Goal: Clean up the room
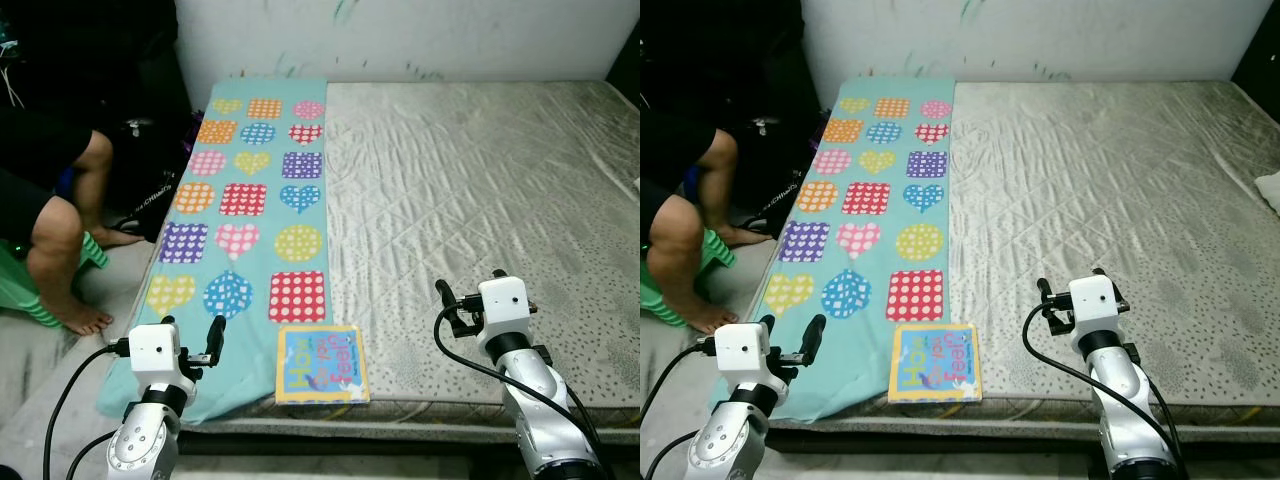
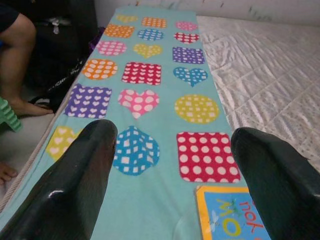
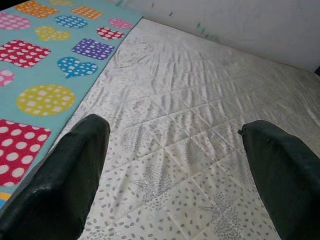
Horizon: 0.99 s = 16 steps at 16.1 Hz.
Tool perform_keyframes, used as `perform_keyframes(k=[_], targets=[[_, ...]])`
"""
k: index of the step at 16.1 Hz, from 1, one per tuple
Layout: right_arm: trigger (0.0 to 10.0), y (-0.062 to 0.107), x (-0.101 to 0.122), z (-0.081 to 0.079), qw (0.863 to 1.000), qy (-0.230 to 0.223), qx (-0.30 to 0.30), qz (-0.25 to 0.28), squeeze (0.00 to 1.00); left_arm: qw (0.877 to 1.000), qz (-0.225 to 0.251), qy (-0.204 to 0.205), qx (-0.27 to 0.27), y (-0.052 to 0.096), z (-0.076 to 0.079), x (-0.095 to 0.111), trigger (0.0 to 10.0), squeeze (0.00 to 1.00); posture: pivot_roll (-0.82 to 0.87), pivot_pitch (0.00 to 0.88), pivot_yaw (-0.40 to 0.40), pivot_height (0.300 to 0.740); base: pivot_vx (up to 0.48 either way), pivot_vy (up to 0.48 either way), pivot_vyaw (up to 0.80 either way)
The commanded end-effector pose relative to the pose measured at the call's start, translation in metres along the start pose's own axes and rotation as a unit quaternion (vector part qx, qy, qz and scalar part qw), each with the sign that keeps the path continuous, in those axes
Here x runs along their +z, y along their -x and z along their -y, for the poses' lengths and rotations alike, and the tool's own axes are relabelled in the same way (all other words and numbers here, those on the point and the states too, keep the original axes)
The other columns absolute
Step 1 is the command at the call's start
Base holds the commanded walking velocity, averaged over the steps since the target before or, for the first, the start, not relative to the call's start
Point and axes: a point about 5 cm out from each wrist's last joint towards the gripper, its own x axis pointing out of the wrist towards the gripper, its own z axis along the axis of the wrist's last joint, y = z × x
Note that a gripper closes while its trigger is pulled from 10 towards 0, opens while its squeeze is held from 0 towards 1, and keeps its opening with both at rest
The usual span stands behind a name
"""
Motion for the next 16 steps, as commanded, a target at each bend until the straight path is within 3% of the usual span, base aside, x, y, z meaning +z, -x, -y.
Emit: perform_keyframes(k=[1,8,16], targets=[[10.0,-0.0001,-0.0002,-0.0001,1.0,-0.003,-0.001,0.0,0.0,1.0,0.001,-0.004,0.0,0.0014,-0.003,0.0012,10.0,0.0,-0.14,0.06,0.028,0.74,0.319,0.0,0.0],[10.0,0.0005,-0.0012,-0.0001,1.0,-0.005,-0.004,0.0,0.0,1.0,0.0,-0.004,0.0,-0.0013,-0.0029,0.0018,10.0,0.0,-0.15,0.057,0.032,0.74,0.318,0.0,0.0],[10.0,-0.0018,-0.0014,-0.0016,1.0,0.001,0.007,-0.003,0.0,1.0,-0.009,-0.002,0.015,-0.0045,-0.0034,-0.0005,10.0,0.0,-0.15,0.048,0.025,0.74,0.0,0.0,0.0]])
